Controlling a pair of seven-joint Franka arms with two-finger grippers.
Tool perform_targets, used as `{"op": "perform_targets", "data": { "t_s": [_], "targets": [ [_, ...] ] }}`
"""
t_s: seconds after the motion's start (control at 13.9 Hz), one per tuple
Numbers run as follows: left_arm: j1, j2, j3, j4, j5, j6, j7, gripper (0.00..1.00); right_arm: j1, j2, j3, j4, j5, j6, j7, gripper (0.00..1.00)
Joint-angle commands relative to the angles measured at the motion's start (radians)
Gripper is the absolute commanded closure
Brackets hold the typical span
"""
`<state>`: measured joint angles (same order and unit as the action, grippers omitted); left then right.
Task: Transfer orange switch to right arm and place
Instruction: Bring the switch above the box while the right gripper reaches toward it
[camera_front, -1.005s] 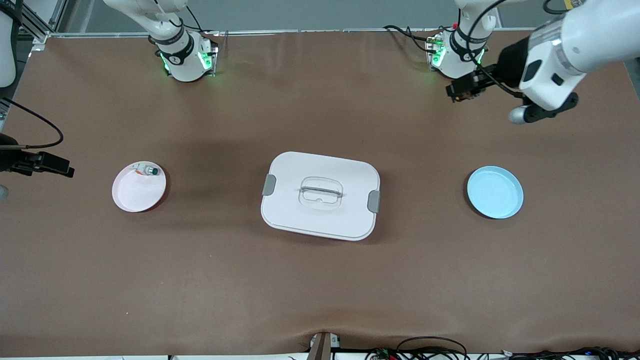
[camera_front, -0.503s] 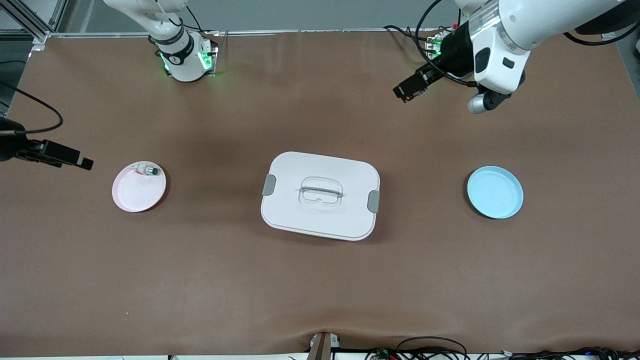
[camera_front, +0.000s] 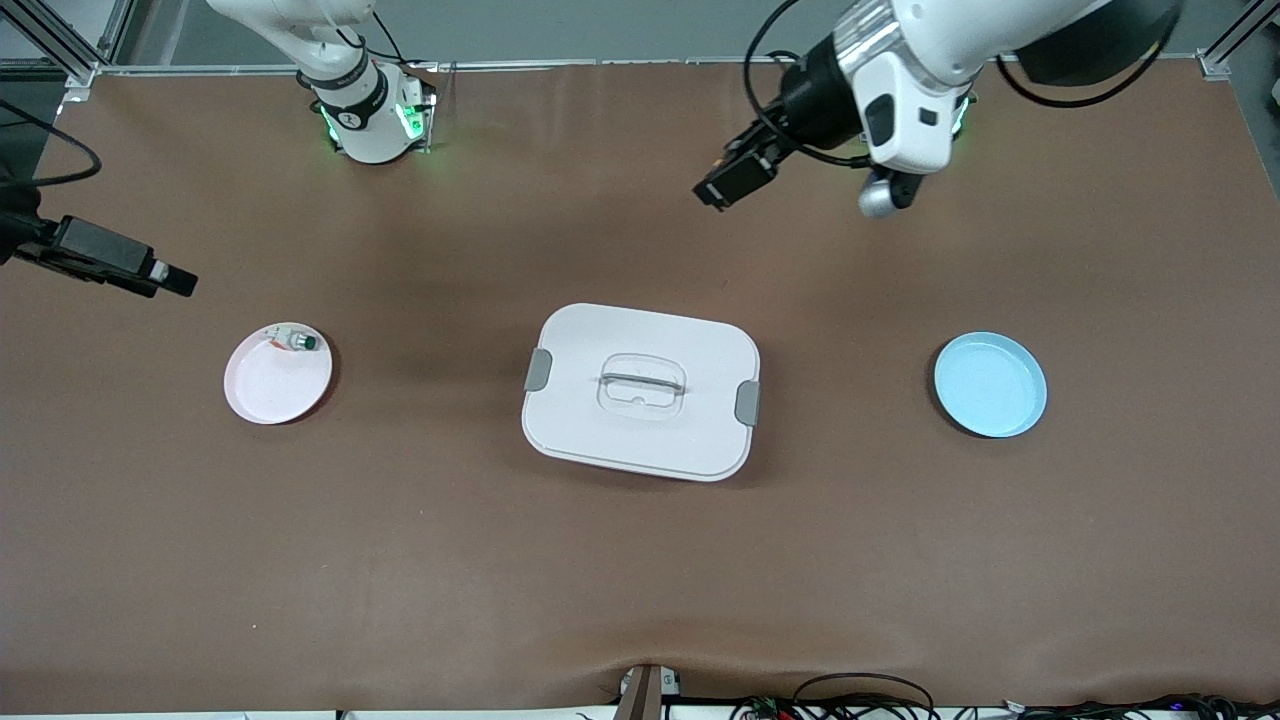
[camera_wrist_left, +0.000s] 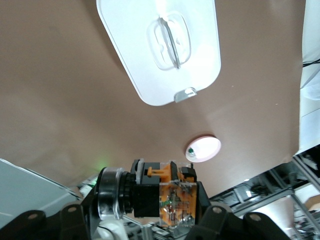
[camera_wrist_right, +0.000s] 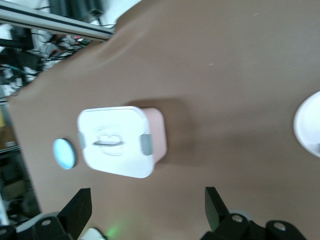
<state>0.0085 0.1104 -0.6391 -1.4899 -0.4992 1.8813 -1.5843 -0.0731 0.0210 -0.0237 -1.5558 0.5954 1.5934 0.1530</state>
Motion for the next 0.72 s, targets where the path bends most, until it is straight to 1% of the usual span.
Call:
{"op": "perform_targets", "data": {
  "t_s": [0.0,0.14,0.22,0.43,0.65],
  "targets": [
    [-0.042,0.024,-0.005,-0.021,-0.006,0.096,-0.133,0.63,0.076,-0.125,0.008,-0.142,0.038,0.098,0.01,0.0],
    [-0.077,0.046,-0.005,-0.036,-0.006,0.143,-0.196,0.63,0.154,-0.199,0.008,-0.235,0.04,0.239,0.011,0.0],
    [-0.096,0.066,-0.005,-0.036,-0.007,0.163,-0.233,0.63,0.186,-0.219,0.008,-0.263,0.046,0.278,0.016,0.0],
    [-0.157,0.127,-0.004,-0.036,0.002,0.232,-0.339,0.63,0.229,-0.246,0.008,-0.297,0.079,0.284,0.014,0.0],
    [-0.205,0.169,-0.004,-0.036,0.04,0.26,-0.399,0.63,0.26,-0.291,0.008,-0.354,0.095,0.301,0.016,0.0]
  ]
}}
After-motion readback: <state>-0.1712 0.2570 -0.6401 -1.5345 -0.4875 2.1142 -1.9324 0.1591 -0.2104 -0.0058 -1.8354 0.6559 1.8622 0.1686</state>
